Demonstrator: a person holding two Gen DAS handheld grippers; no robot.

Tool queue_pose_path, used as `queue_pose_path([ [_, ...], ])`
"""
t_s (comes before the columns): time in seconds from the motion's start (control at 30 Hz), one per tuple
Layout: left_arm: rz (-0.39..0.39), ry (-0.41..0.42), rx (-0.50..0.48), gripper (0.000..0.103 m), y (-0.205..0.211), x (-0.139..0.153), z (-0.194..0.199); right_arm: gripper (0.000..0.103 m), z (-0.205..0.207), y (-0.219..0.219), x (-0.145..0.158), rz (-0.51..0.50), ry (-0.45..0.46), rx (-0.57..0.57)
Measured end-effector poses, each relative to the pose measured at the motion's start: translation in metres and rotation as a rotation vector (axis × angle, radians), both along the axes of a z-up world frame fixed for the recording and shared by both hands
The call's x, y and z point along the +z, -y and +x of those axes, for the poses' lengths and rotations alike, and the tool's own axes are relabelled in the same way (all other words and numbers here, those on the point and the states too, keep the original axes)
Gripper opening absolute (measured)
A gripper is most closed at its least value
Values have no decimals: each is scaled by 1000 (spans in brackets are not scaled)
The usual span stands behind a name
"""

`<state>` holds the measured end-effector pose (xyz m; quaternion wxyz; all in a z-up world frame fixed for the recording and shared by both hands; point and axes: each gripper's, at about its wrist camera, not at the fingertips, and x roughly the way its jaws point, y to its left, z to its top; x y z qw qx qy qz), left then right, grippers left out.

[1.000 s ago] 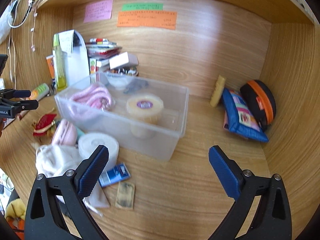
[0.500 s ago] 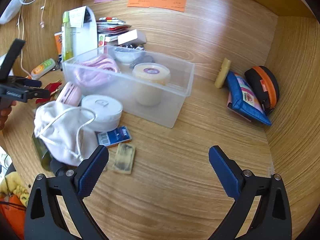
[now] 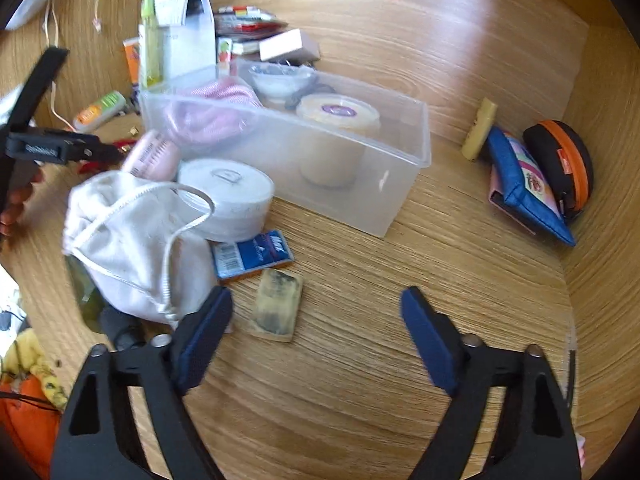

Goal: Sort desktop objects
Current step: 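Grasp the red pouch with the left tool while the right tool grasps the soap bar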

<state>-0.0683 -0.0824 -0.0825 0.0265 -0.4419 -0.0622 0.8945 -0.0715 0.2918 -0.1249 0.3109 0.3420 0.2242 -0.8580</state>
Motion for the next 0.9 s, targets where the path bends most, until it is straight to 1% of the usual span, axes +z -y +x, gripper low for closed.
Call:
queue_pose_path([
  [0.03, 8, 7, 2, 88, 2, -2, -1, 71, 0, 0, -1, 6, 2, 5],
  [0.07, 19, 15, 6, 84, 4, -3, -1, 69, -1, 0, -2, 8, 6, 10],
  [0.2, -2, 13, -1, 77, 3, -3, -3, 63, 0, 4, -4, 15, 29, 27],
  [0.27, -14, 9, 1, 77, 2, -4, -3, 56, 0, 7, -4, 16, 40, 36],
  [0.4, -74, 11, 2, 76, -3, -6, -4, 55, -2, 9, -3, 4, 61, 31],
  [0.43, -97, 14, -2, 75, -6, -7, -4, 53, -3, 9, -3, -5, 65, 34],
  [0.5, -142, 14, -12, 70, -9, -8, -4, 48, -3, 10, -2, -13, 67, 36],
  [0.53, -145, 8, -18, 68, -10, -8, -3, 45, -3, 10, -2, -15, 68, 40],
  [0.6, -141, 9, -29, 59, -11, -7, -3, 41, -3, 12, -2, -16, 72, 48],
  [0.7, -119, 3, -42, 53, -9, -6, -2, 36, -2, 13, -2, -17, 70, 60],
  [0.8, -78, 2, -62, 51, -7, -5, 3, 36, 0, 13, -1, -17, 65, 63],
  [0.9, -51, 6, -103, 51, -8, -4, 10, 36, -1, 12, -1, -24, 81, 74],
])
